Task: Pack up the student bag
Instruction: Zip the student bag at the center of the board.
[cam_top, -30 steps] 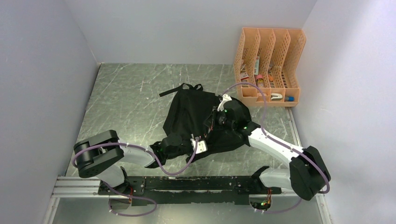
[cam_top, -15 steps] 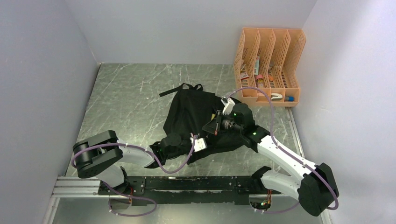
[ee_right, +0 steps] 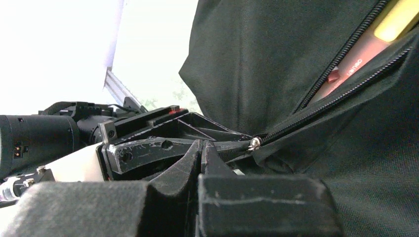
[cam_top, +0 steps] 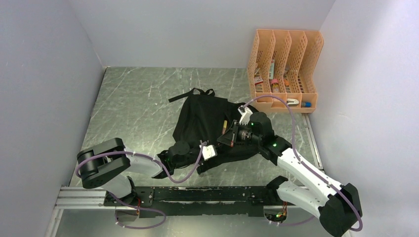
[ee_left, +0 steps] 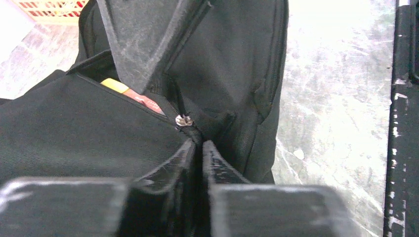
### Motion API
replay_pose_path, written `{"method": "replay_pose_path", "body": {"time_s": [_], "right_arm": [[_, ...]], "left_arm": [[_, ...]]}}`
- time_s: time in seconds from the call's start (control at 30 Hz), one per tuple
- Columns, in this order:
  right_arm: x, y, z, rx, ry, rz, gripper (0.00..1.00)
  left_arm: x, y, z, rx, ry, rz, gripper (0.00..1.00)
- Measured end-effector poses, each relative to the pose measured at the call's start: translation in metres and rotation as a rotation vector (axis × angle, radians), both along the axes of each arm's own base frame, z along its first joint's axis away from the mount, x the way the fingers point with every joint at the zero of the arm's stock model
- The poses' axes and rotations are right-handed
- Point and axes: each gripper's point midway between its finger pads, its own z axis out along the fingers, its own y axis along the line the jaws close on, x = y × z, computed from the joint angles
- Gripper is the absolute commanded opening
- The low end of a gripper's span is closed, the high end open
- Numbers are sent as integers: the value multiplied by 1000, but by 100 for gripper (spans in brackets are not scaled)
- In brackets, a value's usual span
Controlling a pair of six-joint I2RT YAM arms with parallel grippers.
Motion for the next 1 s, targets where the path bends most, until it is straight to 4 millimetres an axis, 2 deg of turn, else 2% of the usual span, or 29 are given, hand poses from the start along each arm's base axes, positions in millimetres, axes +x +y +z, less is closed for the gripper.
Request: {"method": "replay_pose_path", "body": {"time_s": [0.17,0.2,0.23,0.27,0.43,0.53,0.7,0.83,1.0], "right_arm": [[6,-4,3,1,-4,-51,0],[8,-4,3,2,-5,-65,0],[10,-4,4,4,-6,-76,0],[12,-5,5,7,-9,-87,0],[16,-3,10,31,-18,-105,0],[17,-2,13,42,-21,-108,0],[18,-1,16,54,-31,-109,0],[18,-1,19,61,-39,-109,0],[18,-1,20,65,-44,-109,0]], "left_arm": [[-9,2,6,-28,3,-35,54],[-10,3,10,-42,0,-38,71],[-12,5,14,-58,-2,-39,77],[-13,8,18,-75,-4,-39,79],[-15,11,41,-155,-13,-32,78],[-13,8,51,-190,-12,-28,71],[3,0,67,-267,18,0,60],[19,-3,65,-299,59,17,52],[28,-9,63,-313,95,1,43]]}}
